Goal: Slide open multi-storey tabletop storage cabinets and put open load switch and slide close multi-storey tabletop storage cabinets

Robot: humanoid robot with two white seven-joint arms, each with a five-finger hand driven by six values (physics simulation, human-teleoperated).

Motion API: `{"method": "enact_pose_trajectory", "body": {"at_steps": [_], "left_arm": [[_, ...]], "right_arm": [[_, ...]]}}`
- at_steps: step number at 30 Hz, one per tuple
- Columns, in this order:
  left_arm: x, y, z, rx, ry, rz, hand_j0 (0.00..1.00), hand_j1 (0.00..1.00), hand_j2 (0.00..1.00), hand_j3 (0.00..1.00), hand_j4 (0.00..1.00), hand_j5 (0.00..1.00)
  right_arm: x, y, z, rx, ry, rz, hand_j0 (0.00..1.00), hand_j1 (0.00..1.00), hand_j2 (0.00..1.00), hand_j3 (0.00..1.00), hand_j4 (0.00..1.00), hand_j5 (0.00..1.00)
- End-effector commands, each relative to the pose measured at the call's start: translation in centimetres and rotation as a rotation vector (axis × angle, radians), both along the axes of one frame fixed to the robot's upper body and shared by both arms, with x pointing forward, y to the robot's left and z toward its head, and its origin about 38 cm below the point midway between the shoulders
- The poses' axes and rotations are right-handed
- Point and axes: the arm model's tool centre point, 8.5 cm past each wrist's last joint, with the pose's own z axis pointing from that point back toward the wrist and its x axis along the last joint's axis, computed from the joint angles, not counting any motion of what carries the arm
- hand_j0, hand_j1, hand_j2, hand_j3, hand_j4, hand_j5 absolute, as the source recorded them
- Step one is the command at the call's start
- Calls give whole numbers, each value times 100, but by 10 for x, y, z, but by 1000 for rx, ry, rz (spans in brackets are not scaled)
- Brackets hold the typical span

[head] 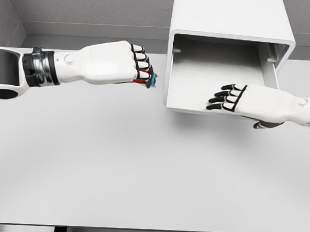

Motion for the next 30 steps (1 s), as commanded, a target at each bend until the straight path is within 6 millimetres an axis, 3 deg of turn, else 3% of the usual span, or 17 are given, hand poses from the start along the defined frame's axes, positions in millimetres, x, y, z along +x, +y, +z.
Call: {"method": "enact_pose_trajectory", "body": {"at_steps": [1, 8, 30], "left_arm": [[0, 0, 2, -6, 0, -1, 49, 49, 49, 49, 49, 49], [-5, -5, 11, -13, -24, -24, 49, 49, 49, 49, 49, 49], [-15, -20, 26, -30, -59, -80, 49, 49, 49, 49, 49, 49]], "right_arm": [[-1, -7, 7, 14, 4, -11, 99, 99, 99, 99, 99, 99], [-7, -24, 21, 64, 57, -32, 99, 99, 99, 99, 99, 99], [-9, -29, 35, 164, 94, -34, 99, 99, 99, 99, 99, 99]]}}
